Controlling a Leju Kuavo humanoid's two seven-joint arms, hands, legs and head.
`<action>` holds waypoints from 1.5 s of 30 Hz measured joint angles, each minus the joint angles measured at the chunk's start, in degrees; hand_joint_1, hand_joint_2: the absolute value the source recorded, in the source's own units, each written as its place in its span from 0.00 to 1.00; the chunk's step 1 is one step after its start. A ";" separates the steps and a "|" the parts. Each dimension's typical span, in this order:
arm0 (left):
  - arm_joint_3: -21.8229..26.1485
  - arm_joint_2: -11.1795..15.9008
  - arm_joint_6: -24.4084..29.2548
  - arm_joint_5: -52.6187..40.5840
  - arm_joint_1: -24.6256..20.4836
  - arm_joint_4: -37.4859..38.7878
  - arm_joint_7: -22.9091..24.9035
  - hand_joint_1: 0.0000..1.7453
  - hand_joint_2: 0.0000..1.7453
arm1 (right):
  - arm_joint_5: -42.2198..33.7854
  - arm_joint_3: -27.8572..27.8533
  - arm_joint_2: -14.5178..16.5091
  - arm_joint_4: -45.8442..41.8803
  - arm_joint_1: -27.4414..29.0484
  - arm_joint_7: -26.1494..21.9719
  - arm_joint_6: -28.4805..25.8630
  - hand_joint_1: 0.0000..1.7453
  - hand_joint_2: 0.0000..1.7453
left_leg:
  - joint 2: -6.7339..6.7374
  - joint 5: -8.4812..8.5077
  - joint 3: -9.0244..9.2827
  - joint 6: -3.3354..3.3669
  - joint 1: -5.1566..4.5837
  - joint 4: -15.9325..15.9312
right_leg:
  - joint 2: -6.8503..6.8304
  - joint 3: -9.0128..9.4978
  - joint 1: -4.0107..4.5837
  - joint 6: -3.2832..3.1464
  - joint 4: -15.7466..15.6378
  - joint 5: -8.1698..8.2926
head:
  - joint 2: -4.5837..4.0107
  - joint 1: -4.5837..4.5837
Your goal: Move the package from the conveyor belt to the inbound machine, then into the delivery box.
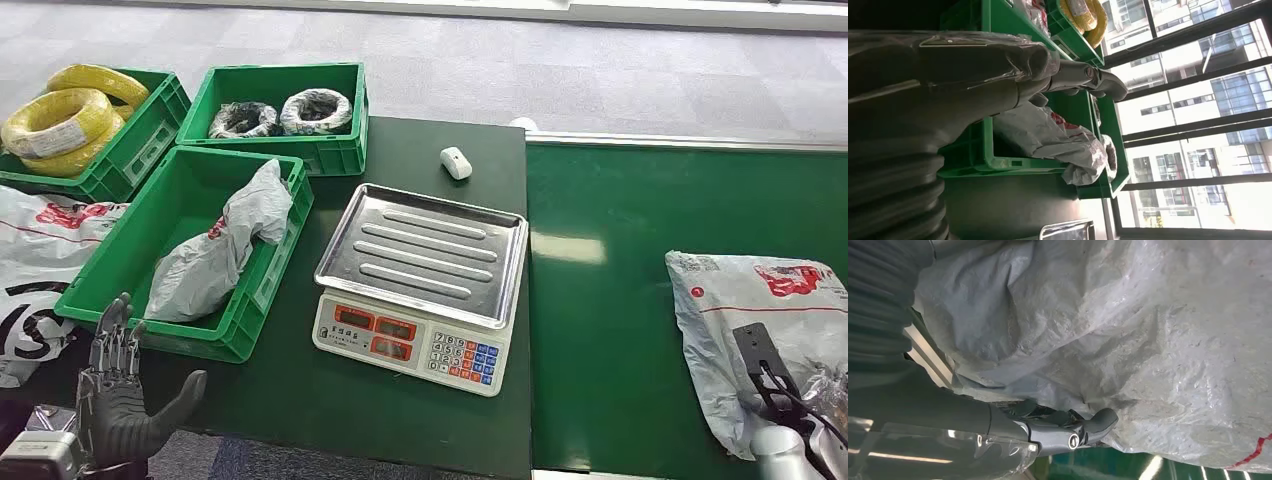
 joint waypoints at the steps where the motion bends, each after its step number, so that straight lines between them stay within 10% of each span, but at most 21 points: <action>1: -0.03 0.02 0.00 0.00 0.00 0.05 0.00 0.00 1.00 | 0.00 -0.05 -0.01 0.22 -0.08 0.01 0.00 0.00 1.00 | 0.00 0.00 0.00 0.00 0.00 0.00 | 0.00 0.00 0.00 0.00 0.00 0.00 | 0.00 0.01; 9: -0.20 0.20 -0.01 0.01 -0.11 0.53 0.02 0.00 1.00 | 0.27 -0.48 -0.20 2.09 -0.62 0.37 0.30 0.05 1.00 | 0.00 0.00 0.00 0.00 -0.01 0.01 | 0.00 0.01 -0.01 0.00 0.00 0.00 | 0.00 0.01; 13: -0.22 0.20 -0.28 0.29 -0.77 0.97 0.69 0.00 1.00 | 4.93 0.02 -0.81 3.93 -2.41 6.65 5.89 1.00 1.00 | 0.00 0.00 0.05 0.00 0.00 0.01 | -0.01 0.05 0.00 0.01 -0.01 0.00 | 0.00 0.02; 22: -0.21 0.14 -0.88 0.55 -0.69 1.48 1.01 0.00 1.00 | -0.39 0.62 -0.61 2.14 -4.48 -1.20 6.64 1.00 1.00 | 0.02 0.00 -0.03 0.00 -0.01 0.00 | -0.03 0.14 -0.01 0.00 0.02 0.01 | 0.00 0.02; 28: 0.40 -0.88 -1.81 -0.59 -0.49 -0.32 1.07 0.00 1.00 | -8.66 3.85 4.46 -17.31 -3.49 -5.19 5.06 1.00 1.00 | 0.07 0.07 0.00 -0.05 0.04 -0.01 | 0.00 0.02 0.04 -0.01 0.08 0.02 | 0.00 0.00; 38: 1.57 -2.40 -2.41 -2.56 -2.53 -2.13 -0.64 0.00 1.00 | -0.91 22.09 12.99 -47.76 -2.95 -19.60 -11.58 1.00 1.00 | 0.06 0.09 -0.01 -0.07 0.09 -0.04 | 0.00 -0.01 0.10 -0.04 0.10 -0.01 | 0.00 0.01; 45: 2.90 -2.66 -3.49 -3.42 -6.36 -2.12 -1.92 0.00 1.00 | 9.25 39.72 17.70 -55.22 -3.23 -19.35 -2.02 1.00 1.00 | 0.05 0.12 0.00 -0.10 0.10 -0.05 | -0.01 0.02 0.11 -0.05 0.10 -0.01 | 0.00 0.03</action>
